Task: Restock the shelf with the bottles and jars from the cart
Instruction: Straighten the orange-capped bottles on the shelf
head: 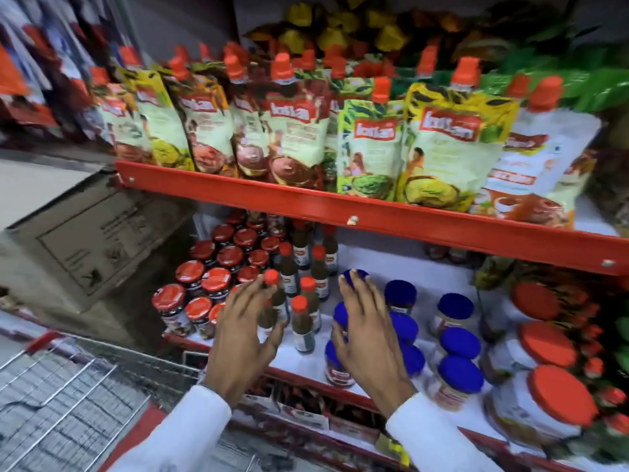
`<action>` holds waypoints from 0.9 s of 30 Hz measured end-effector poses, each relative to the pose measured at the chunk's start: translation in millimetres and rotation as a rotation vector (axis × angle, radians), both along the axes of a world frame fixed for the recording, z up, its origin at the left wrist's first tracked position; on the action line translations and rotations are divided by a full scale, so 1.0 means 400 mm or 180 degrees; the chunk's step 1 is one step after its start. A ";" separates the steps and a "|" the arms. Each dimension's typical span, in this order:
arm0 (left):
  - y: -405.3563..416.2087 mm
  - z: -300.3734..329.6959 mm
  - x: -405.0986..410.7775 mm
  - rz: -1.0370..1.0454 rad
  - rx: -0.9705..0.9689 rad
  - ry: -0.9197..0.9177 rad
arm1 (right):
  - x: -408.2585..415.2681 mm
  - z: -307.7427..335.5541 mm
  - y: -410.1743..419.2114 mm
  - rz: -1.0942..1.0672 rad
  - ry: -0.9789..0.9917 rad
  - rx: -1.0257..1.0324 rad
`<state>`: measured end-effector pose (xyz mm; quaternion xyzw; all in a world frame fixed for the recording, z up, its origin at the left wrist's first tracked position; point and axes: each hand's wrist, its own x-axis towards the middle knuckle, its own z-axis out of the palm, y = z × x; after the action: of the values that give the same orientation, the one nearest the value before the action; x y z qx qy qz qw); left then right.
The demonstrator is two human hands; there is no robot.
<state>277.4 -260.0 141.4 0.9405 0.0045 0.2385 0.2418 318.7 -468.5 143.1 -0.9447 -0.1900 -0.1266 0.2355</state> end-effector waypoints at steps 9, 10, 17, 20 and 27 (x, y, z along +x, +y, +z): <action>0.136 -0.029 0.074 0.0066 -0.0309 0.0488 | 0.082 0.022 0.178 0.0048 0.0664 0.0321; 0.141 -0.032 0.085 0.0048 -0.0357 0.0539 | 0.087 0.024 0.189 -0.0035 0.0727 0.0328; 0.148 -0.049 0.138 -0.0221 -0.0597 0.0553 | 0.106 -0.021 0.225 -0.0482 0.0846 0.0354; 0.150 -0.053 0.147 -0.0207 -0.0726 0.0559 | 0.111 -0.041 0.223 -0.0474 0.0893 0.0505; 0.163 -0.038 0.158 -0.0351 -0.1013 0.0764 | 0.101 -0.043 0.217 -0.0474 0.1168 0.0889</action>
<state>340.5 -194.9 126.2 0.9110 0.0195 0.1074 0.3978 359.1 -381.6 126.1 -0.9215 -0.0544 0.0050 0.3845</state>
